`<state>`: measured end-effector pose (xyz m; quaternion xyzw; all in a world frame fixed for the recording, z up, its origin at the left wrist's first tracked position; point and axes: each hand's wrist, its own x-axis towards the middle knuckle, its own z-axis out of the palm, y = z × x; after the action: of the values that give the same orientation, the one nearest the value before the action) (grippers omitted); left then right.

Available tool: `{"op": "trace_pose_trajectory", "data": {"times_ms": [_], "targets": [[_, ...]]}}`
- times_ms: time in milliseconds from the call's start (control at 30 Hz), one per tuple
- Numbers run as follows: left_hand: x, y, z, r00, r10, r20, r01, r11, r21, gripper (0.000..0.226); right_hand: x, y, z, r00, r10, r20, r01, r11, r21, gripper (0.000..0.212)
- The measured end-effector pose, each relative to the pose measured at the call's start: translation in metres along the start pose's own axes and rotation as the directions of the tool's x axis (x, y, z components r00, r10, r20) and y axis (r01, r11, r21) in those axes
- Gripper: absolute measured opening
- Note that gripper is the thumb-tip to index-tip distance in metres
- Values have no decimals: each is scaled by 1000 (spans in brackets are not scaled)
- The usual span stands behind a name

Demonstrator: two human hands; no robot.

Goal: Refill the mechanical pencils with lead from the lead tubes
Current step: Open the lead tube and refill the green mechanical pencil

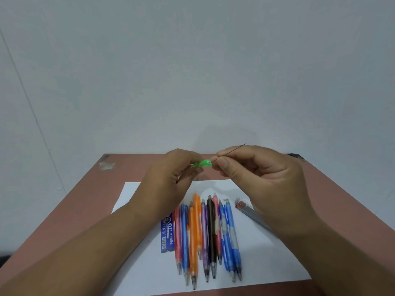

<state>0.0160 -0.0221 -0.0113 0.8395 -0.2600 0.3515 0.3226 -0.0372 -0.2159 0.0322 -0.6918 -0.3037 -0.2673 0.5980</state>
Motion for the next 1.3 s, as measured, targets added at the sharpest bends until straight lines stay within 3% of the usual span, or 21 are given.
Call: {"op": "trace_pose_trajectory", "data": {"times_ms": [733, 1300], "targets": [[-1, -1, -1, 999, 42, 19, -42, 998, -37, 21, 3, 10, -4, 983, -177, 45, 182, 971, -152, 14], [-1, 0, -1, 995, -21, 94, 28, 997, -76, 26, 4, 19, -8, 971, -226, 75, 237, 909, -343, 13]]}}
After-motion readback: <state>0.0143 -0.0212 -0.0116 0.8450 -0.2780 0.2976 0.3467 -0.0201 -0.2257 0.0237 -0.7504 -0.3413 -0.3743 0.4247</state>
